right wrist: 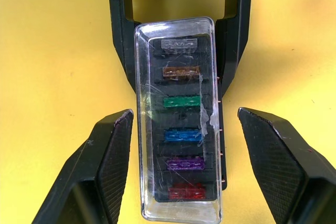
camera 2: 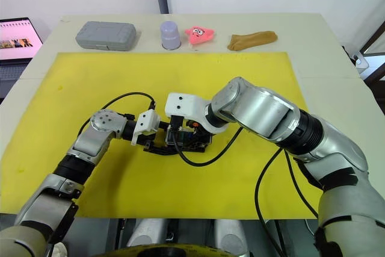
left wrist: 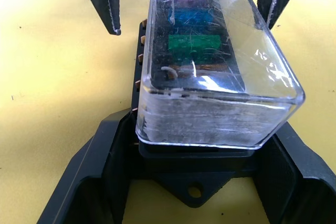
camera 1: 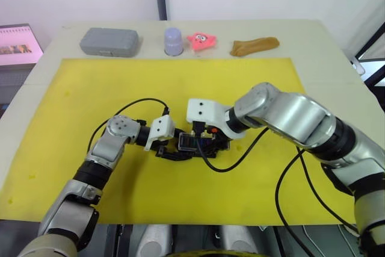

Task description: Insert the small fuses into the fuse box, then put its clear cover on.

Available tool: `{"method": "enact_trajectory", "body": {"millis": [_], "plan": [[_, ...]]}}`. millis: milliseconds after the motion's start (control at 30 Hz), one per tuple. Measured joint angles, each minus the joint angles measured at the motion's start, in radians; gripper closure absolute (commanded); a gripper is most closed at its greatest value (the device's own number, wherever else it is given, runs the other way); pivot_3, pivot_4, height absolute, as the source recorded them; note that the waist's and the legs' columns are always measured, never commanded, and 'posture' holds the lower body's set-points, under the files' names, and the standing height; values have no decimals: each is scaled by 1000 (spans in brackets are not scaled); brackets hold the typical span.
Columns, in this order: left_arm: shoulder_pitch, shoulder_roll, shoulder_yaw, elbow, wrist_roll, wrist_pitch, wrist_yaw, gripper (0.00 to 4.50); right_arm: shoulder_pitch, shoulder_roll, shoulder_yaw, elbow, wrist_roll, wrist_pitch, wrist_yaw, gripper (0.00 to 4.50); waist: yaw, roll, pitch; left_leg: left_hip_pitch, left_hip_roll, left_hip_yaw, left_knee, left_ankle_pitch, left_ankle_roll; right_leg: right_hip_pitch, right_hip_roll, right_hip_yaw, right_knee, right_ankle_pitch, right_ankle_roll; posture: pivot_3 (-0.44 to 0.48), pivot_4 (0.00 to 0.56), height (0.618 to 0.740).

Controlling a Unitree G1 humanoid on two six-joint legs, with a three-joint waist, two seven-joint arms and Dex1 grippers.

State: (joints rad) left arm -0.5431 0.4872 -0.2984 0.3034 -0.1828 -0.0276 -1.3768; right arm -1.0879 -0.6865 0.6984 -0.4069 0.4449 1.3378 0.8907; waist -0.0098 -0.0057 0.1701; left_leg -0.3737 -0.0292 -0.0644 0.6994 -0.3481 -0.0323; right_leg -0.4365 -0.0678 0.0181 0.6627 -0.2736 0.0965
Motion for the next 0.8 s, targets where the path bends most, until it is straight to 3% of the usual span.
{"method": "enact_trajectory", "body": {"millis": [800], "plan": [[0,-10,0,6,2,-3,0,1953,0,-1,0,1,-30,-21,16,1062,1,0,0,0,0,0,0,0,0,0,0,0,0,0,0,0,150,740]]}}
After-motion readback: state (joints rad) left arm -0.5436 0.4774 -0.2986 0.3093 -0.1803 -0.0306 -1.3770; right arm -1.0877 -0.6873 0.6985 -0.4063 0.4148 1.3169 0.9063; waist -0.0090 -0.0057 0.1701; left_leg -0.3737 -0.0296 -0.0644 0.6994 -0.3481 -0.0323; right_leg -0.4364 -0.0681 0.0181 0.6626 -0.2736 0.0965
